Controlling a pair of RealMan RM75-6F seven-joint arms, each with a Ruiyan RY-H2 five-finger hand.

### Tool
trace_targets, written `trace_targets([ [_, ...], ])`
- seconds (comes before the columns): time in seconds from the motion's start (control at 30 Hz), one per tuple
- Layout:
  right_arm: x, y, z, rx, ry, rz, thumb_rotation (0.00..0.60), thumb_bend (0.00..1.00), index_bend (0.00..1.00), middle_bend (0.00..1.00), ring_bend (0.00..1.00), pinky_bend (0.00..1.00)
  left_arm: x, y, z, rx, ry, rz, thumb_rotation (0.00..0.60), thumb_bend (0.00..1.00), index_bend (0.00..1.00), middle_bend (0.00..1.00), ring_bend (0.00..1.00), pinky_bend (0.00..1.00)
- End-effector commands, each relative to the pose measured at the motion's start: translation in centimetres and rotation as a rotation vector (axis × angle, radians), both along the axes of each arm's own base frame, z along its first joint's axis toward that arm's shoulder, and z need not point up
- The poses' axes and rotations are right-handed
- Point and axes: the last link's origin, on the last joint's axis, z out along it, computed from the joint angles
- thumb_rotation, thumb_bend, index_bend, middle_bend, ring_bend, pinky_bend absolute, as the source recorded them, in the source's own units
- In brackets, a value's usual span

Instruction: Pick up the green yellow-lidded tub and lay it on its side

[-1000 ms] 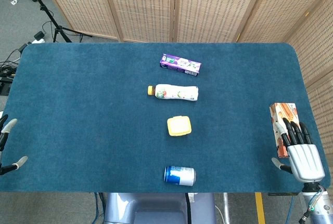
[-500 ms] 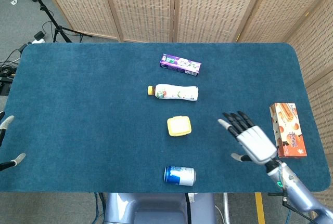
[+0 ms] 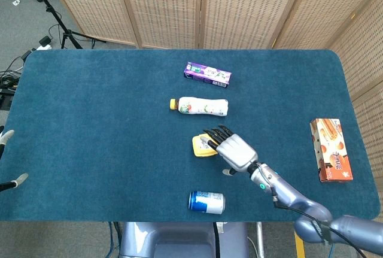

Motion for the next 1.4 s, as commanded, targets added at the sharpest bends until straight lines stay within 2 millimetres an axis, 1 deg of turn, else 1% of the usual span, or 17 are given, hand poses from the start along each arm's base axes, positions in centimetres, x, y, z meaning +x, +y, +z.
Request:
trace_targets([
  [0.03,2.3,-1.0,-2.2,0.004,0.02,0.005,0.6,0.0,0.0,0.0,0.0,0.0,-0.1,0.1,0.1,-0.001,-0.004,0.006,0.6,0.0,0.0,0.0,0.0,0.0],
  [0.2,3.7,-1.9,-3.8,-0.022,0.046,-0.002,0.6,0.0,0.0,0.0,0.0,0.0,-0.2,0.3,0.3,-0.002,-0.011,0.01,0.6,0.0,0.0,0.0,0.0,0.0],
  [0.4,3.8,-2.3,-5.3,-0.046,0.108,-0.004,0.6,0.0,0.0,0.0,0.0,0.0,-0.3,0.2,0.5,0.005,-0.023,0.012,0.6,0.0,0.0,0.0,0.0,0.0],
  [0.47,3.7,-2.5,-5.7,-0.057,0.114,-0.016,0.6,0.0,0.0,0.03,0.01,0.0,-0.4,0.3,0.5,0.001,-0.025,0.014,0.6,0.0,0.0,0.0,0.0,0.0],
  [0.53,3.7,-2.8,-5.9,-0.073,0.117,-0.019,0.6,0.0,0.01,0.08,0.06,0.0,-0.4,0.3,0.6,0.0,-0.027,0.015,0.6,0.0,0.0,0.0,0.0,0.0],
  [0.63,3.5,-3.0,-6.2,-0.089,0.122,-0.021,0.6,0.0,0.08,0.18,0.15,0.01,-0.5,0.4,0.7,0.001,-0.03,0.018,0.6,0.0,0.0,0.0,0.0,0.0],
  [0.67,3.3,-3.1,-6.3,-0.092,0.127,-0.022,0.6,0.02,0.13,0.23,0.21,0.03,-0.5,0.4,0.7,0.002,-0.03,0.019,0.6,0.0,0.0,0.0,0.0,0.0],
  [0.73,3.1,-3.2,-6.6,-0.097,0.135,-0.023,0.6,0.07,0.24,0.34,0.31,0.07,-0.5,0.4,0.7,-0.001,-0.031,0.022,0.6,0.0,0.0,0.0,0.0,0.0],
  [0.77,3.0,-3.3,-6.6,-0.099,0.134,-0.023,0.6,0.12,0.32,0.4,0.37,0.1,-0.5,0.5,0.6,-0.002,-0.031,0.022,0.6,0.0,0.0,0.0,0.0,0.0],
  [0.8,3.0,-3.3,-6.7,-0.102,0.13,-0.022,0.6,0.17,0.38,0.45,0.42,0.13,-0.5,0.5,0.6,-0.003,-0.031,0.022,0.6,0.0,0.0,0.0,0.0,0.0],
  [0.87,2.9,-3.2,-6.8,-0.105,0.117,-0.019,0.6,0.23,0.43,0.5,0.46,0.15,-0.5,0.5,0.6,-0.003,-0.031,0.022,0.6,0.0,0.0,0.0,0.0,0.0],
  [0.93,2.8,-3.1,-6.8,-0.101,0.103,-0.019,0.6,0.29,0.45,0.53,0.47,0.15,-0.5,0.5,0.6,-0.002,-0.031,0.023,0.6,0.0,0.0,0.0,0.0,0.0],
  [1.0,2.8,-3.1,-6.8,-0.099,0.081,-0.019,0.6,0.35,0.48,0.55,0.48,0.15,-0.5,0.5,0.6,-0.004,-0.03,0.023,0.6,0.0,0.0,0.0,0.0,0.0],
  [1.07,2.8,-3.0,-6.7,-0.098,0.063,-0.02,0.6,0.39,0.49,0.56,0.48,0.15,-0.5,0.5,0.6,-0.005,-0.028,0.022,0.6,0.0,0.0,0.0,0.0,0.0],
  [1.2,2.7,-3.1,-5.9,-0.119,0.005,-0.015,0.6,0.41,0.51,0.57,0.49,0.15,-0.5,0.4,0.6,-0.003,-0.029,0.021,0.6,0.0,0.0,0.0,0.0,0.0],
  [1.3,2.2,-3.2,-4.8,-0.134,-0.005,-0.006,0.6,0.42,0.51,0.57,0.49,0.15,-0.5,0.4,0.6,-0.003,-0.029,0.022,0.6,0.0,0.0,0.0,0.0,0.0],
  [1.4,0.7,-3.7,-2.5,-0.174,0.026,-0.003,0.6,0.45,0.51,0.57,0.49,0.15,-0.5,0.4,0.4,-0.01,-0.025,0.018,0.6,0.0,0.0,0.0,0.0,0.0],
])
